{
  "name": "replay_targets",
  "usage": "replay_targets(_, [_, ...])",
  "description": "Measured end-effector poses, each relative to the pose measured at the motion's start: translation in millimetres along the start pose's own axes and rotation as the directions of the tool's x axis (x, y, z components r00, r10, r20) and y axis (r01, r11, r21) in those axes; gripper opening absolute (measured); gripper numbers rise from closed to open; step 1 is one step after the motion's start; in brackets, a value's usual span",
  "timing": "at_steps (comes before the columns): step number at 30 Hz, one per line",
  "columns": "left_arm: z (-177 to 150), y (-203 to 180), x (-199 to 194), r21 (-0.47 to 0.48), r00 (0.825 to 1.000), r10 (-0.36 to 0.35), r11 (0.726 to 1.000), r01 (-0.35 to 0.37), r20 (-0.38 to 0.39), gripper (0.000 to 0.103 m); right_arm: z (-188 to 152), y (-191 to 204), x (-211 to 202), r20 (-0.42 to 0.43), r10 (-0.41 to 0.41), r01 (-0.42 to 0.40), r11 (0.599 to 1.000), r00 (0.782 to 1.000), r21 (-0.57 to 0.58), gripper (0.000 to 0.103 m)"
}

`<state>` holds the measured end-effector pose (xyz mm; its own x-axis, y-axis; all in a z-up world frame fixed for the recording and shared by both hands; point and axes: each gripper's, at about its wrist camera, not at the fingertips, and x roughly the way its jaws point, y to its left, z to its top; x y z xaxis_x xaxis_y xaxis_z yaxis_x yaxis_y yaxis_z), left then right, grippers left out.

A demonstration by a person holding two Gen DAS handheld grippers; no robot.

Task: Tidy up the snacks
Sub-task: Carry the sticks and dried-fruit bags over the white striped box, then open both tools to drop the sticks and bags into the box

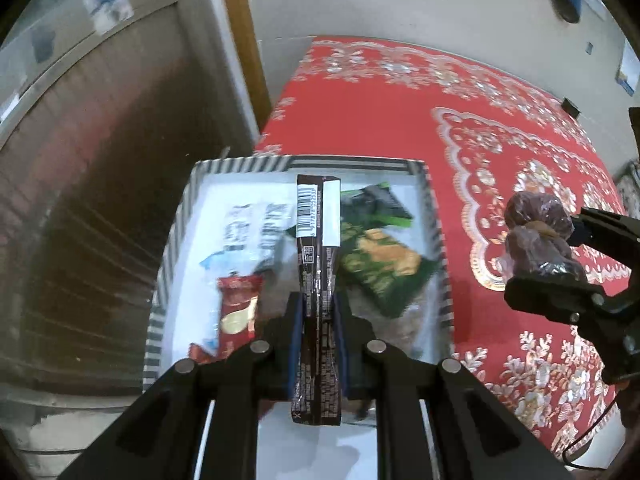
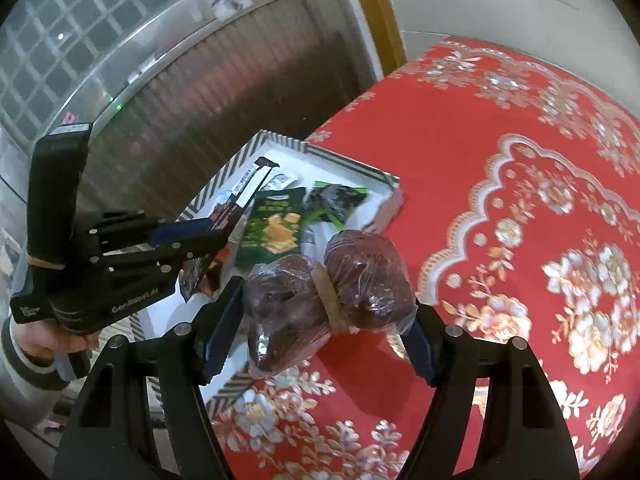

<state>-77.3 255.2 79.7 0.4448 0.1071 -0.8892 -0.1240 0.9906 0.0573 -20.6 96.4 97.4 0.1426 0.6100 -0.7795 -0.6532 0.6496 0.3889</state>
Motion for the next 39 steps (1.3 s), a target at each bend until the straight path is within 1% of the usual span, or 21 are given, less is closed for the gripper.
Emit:
replay_targets(10, [-4,24,7,-0.055,1.000,0.011,0.998,-0.011,-0.001,0.017,15,30,26,-0.031,0.005,-0.007,0.999,1.000,-0.051,0.073])
replay_targets(18, [-9,45,17,-0.118,1.000,0.022,0.993,-0.024,-0.021,0.017,31,54,61,-0.056,-0.010,0.004,0.994,0.998,-0.110,0.073])
replay_targets(23, [-14,50,20,-0.116,0.999,0.033,0.993,-0.036,-0.026,0.017,34,70,80,-0.073,-0.032,0.019,0.985,0.997,-0.169,0.072])
replay_targets(25, [-15,54,20,-0.121,0.999,0.037,0.992,-0.040,-0.028,0.018,33,76,88,-0.086,-0.029,0.012,0.982,0.996,-0.188,0.072])
replay_targets(26, [-16,55,20,-0.123,0.999,0.035,0.992,-0.038,-0.028,0.021,32,77,91,-0.092,-0.036,0.017,0.979,0.995,-0.202,0.072])
replay_targets(28, [-16,57,20,-0.137,0.999,0.029,0.990,-0.032,-0.024,0.024,29,82,95,-0.098,-0.061,0.035,0.969,0.993,-0.244,0.072])
replay_targets(31, [-18,57,22,-0.140,0.999,0.033,0.989,-0.037,-0.031,0.026,28,84,90,-0.090,-0.057,0.033,0.968,0.994,-0.249,0.073])
replay_targets(32, [-18,56,22,-0.140,0.999,0.035,0.989,-0.039,-0.032,0.028,29,83,88,-0.095,-0.048,0.024,0.970,0.994,-0.243,0.073])
replay_targets(33, [-18,56,22,-0.142,0.999,0.035,0.989,-0.039,-0.031,0.032,29,83,85,-0.095,-0.037,0.014,0.972,0.995,-0.236,0.073])
replay_targets(35, [-19,56,21,-0.149,0.998,0.048,0.987,-0.053,-0.031,0.050,27,82,81,-0.089,-0.036,0.014,0.972,0.995,-0.235,0.073])
replay_targets(38, [-19,58,19,-0.167,0.998,0.051,0.984,-0.054,-0.020,0.063,25,77,75,-0.086,-0.037,0.017,0.976,0.996,-0.218,0.073])
replay_targets(39, [-19,58,18,-0.171,0.998,0.054,0.984,-0.056,-0.019,0.065,24,74,72,-0.086,-0.026,0.009,0.980,0.996,-0.201,0.073])
